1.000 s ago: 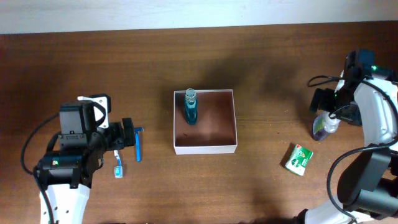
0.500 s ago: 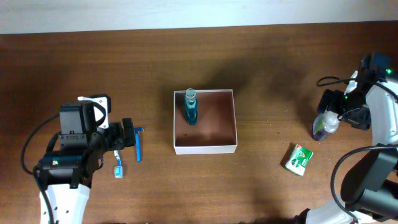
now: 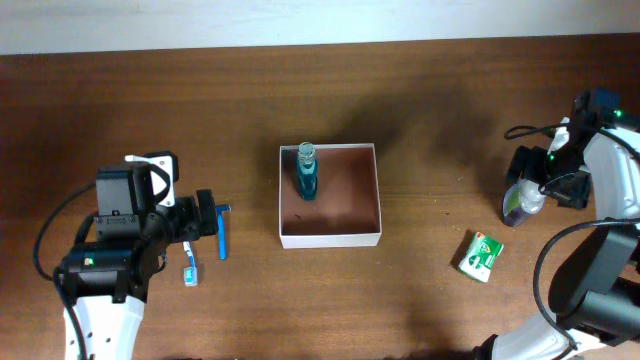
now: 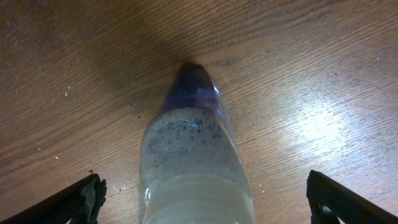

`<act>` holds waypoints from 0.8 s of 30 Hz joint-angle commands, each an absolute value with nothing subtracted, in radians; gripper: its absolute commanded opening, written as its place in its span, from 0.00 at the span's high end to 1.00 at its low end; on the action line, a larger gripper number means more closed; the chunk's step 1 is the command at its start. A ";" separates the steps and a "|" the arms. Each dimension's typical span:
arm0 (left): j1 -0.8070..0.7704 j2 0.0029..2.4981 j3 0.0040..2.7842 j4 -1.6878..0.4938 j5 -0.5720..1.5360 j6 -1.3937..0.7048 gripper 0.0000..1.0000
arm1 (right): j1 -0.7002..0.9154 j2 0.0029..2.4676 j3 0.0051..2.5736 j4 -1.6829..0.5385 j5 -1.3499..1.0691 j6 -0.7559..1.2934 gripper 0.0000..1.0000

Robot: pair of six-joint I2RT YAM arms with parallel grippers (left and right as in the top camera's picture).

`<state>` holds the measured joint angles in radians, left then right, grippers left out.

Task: Pack container
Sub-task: 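Grasp the clear pump soap bottle with the right gripper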

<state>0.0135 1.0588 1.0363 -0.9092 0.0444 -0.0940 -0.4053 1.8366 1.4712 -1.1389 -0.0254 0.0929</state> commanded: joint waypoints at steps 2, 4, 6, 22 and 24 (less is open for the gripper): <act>0.009 1.061 1.059 -0.910 0.033 -0.075 0.01 | -0.405 1.841 1.462 -1.134 -0.044 0.082 0.03; 0.009 1.061 1.059 -0.910 0.033 -0.075 0.01 | -0.405 1.841 1.462 -1.132 -0.046 0.082 0.04; 0.009 1.061 1.059 -0.910 0.033 -0.074 0.01 | -0.405 1.841 1.462 -1.132 -0.046 0.082 0.07; 0.009 1.061 1.059 -0.911 0.033 -0.075 0.01 | -0.405 1.841 1.462 -1.140 -0.050 0.082 0.39; 0.009 1.061 1.059 -0.911 0.033 -0.074 0.01 | -0.405 1.841 1.462 -1.140 -0.050 0.082 0.43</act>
